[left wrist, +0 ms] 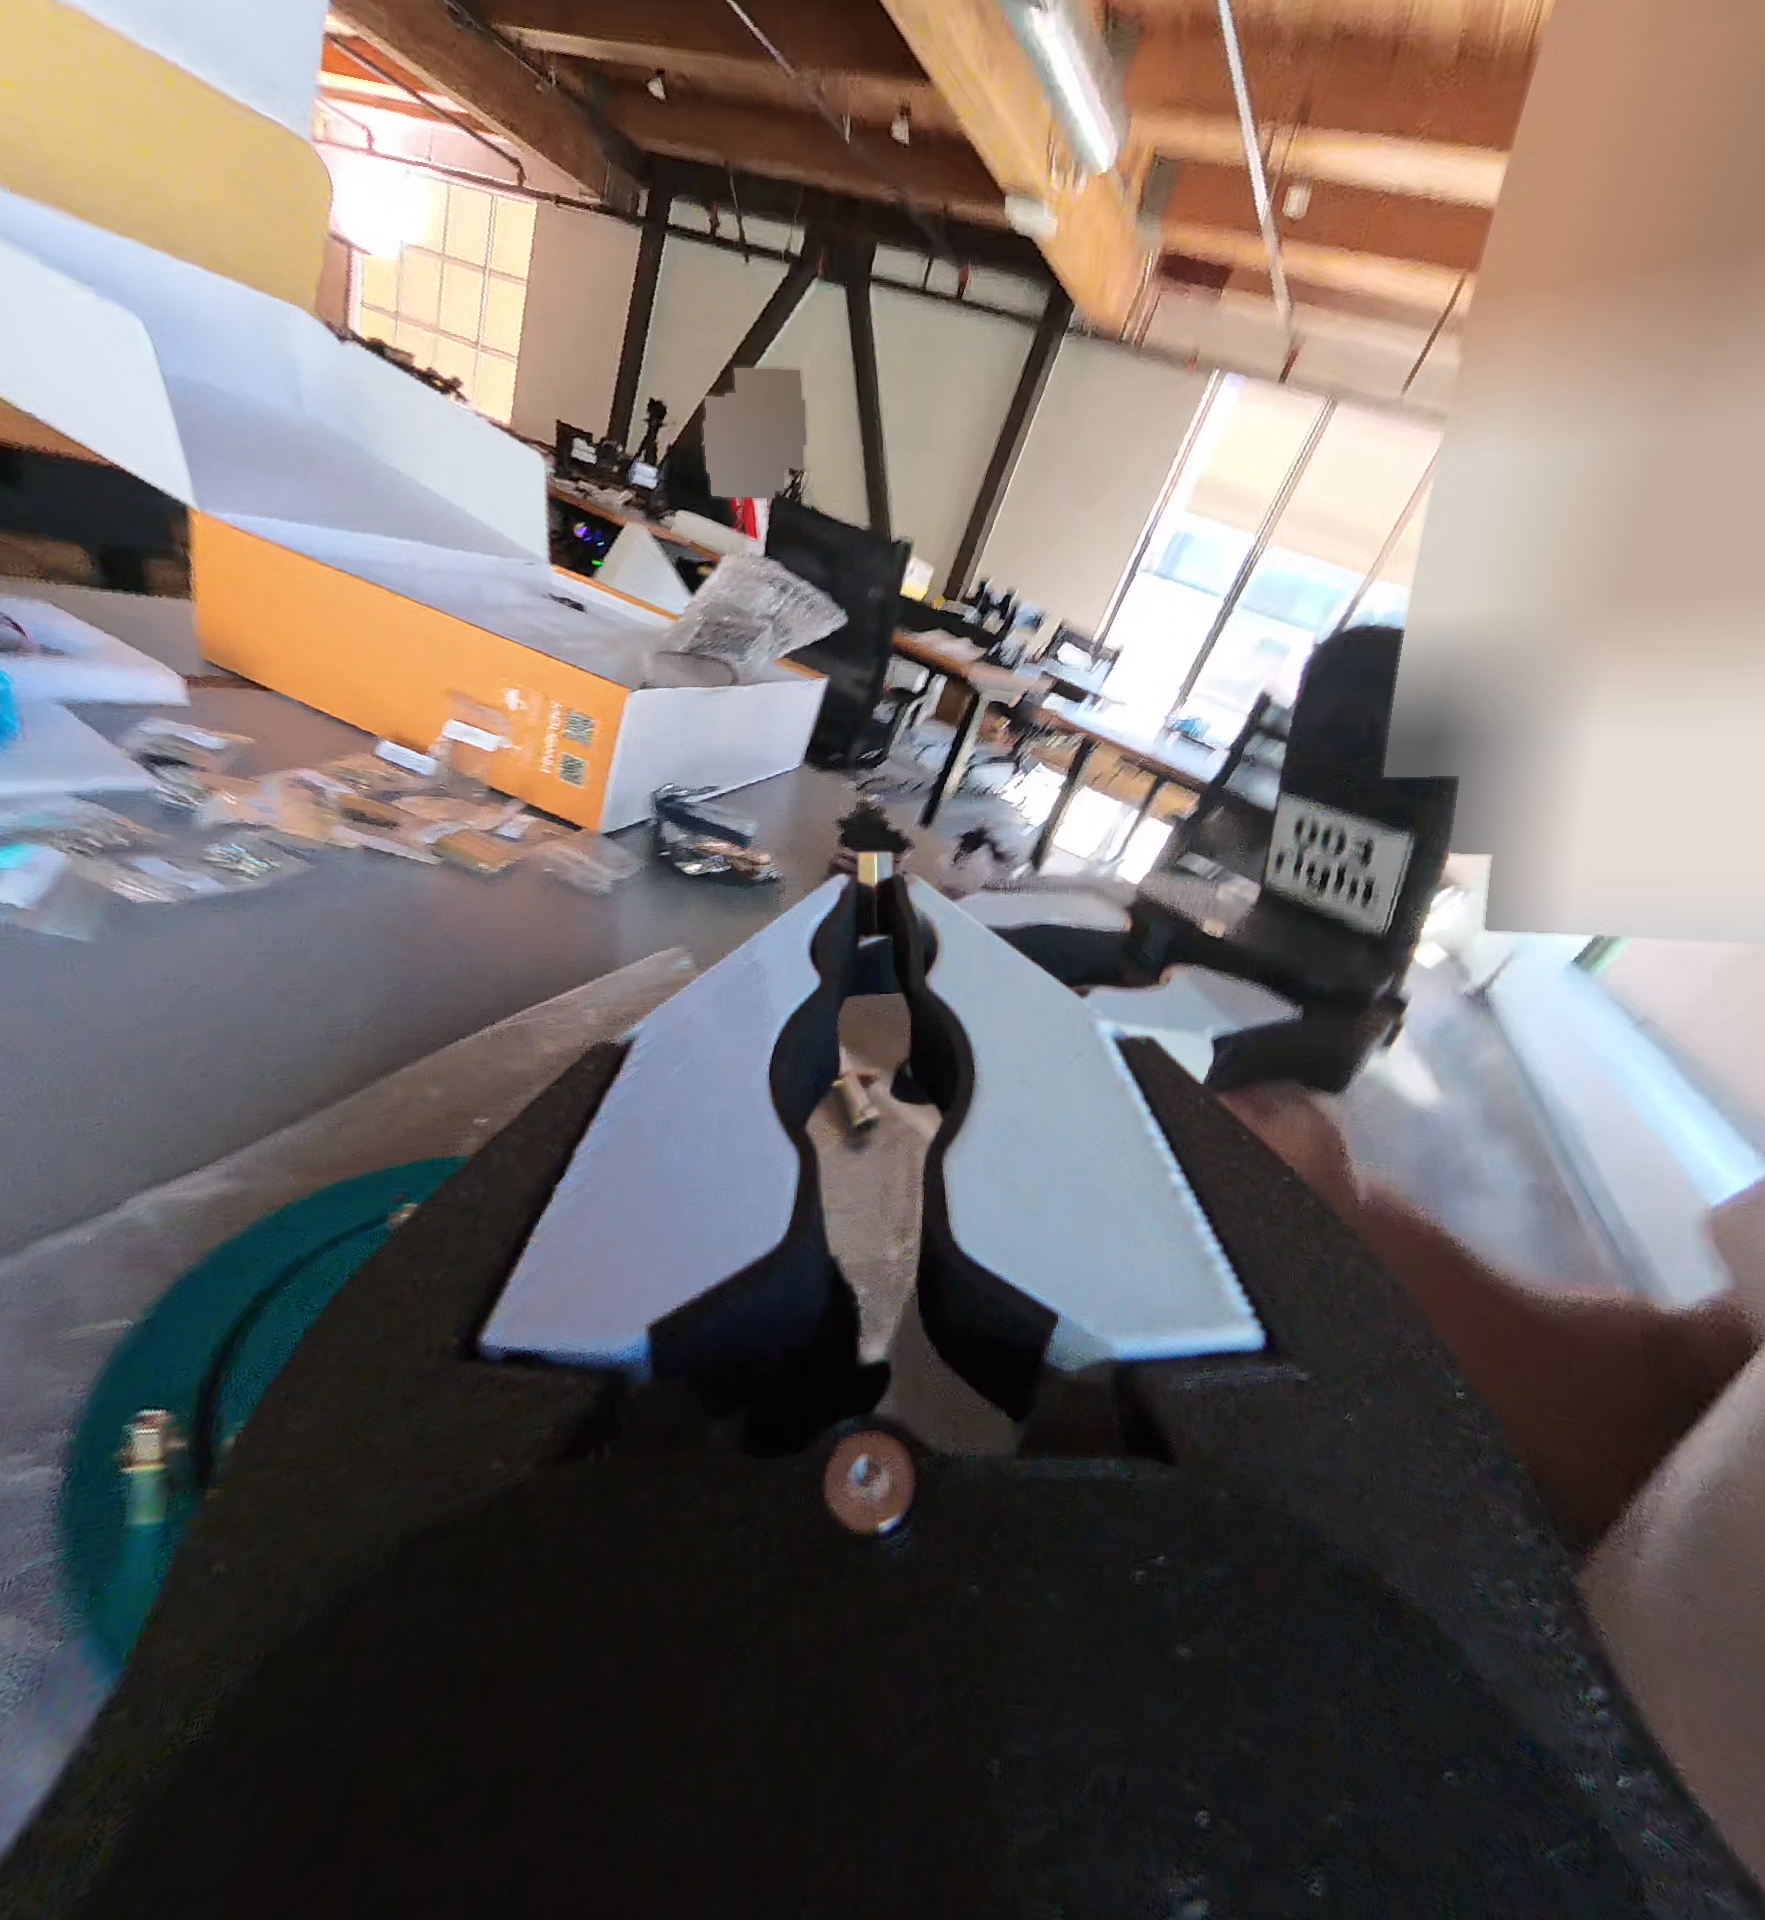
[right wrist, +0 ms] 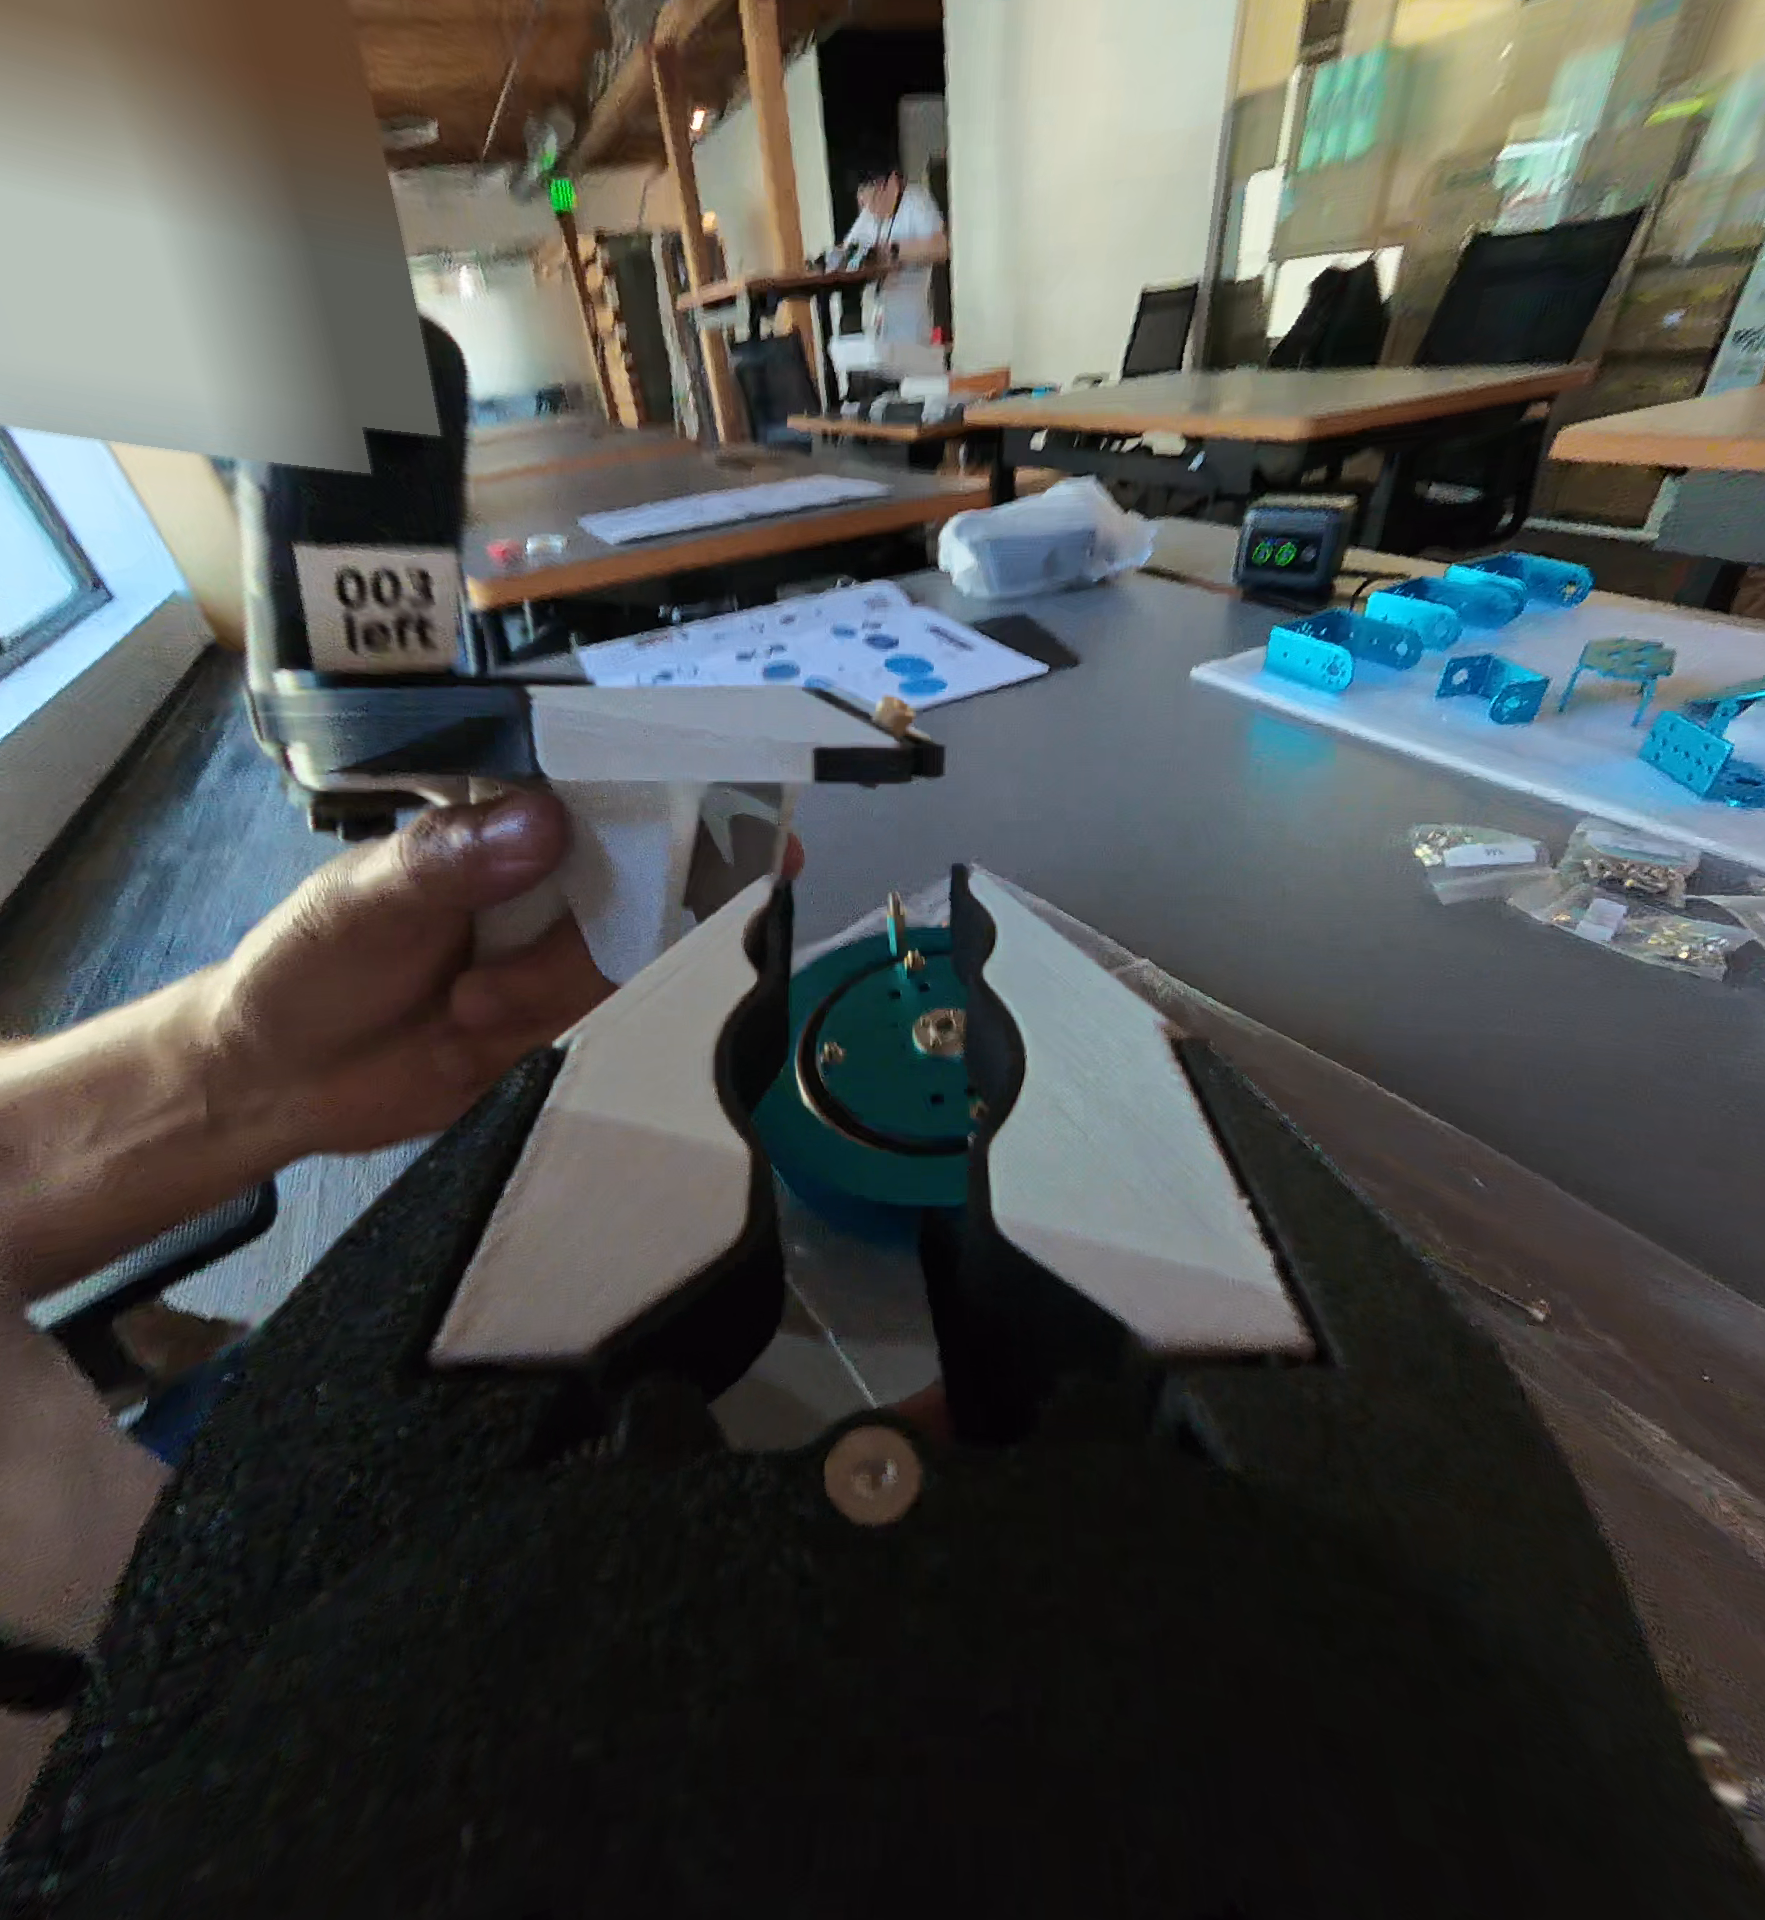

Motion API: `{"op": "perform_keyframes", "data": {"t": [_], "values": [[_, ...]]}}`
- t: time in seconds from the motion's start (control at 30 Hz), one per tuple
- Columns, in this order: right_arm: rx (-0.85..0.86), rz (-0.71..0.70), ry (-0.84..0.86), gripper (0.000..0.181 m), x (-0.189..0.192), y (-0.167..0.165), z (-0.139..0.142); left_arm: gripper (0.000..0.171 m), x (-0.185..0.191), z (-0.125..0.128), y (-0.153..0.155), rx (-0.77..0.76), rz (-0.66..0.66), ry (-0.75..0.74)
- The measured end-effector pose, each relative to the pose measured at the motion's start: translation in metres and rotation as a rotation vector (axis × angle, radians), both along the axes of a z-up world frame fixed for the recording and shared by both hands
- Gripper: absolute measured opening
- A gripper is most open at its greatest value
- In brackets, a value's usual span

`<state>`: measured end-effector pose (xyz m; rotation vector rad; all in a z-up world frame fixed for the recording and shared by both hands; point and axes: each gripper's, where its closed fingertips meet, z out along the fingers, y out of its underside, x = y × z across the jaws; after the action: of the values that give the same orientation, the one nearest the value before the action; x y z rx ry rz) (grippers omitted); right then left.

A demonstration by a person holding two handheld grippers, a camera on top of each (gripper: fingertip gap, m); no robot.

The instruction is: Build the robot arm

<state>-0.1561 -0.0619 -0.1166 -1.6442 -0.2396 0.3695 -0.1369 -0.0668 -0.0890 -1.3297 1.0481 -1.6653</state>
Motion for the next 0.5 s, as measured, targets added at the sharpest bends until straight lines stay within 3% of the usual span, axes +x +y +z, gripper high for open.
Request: {"op": "perform_keyframes", "data": {"t": [0.1, 0.23, 0.5], "values": [[0.115, -0.081, -0.02, 0.028, -0.001, -0.001, 0.014, 0.004, 0.002, 0.001, 0.0, -0.291, -0.087, -0.033], [0.242, -0.184, -0.218, 0.02, 0.003, -0.002, 0.02, 0.004, -0.001, 0.007, 0.0, -0.659, -0.287, -0.093], [0.261, -0.196, -0.399, 0.024, 0.004, 0.001, 0.015, 0.004, 0.0, -0.006, -0.001, -0.786, -0.373, -0.023]]}}
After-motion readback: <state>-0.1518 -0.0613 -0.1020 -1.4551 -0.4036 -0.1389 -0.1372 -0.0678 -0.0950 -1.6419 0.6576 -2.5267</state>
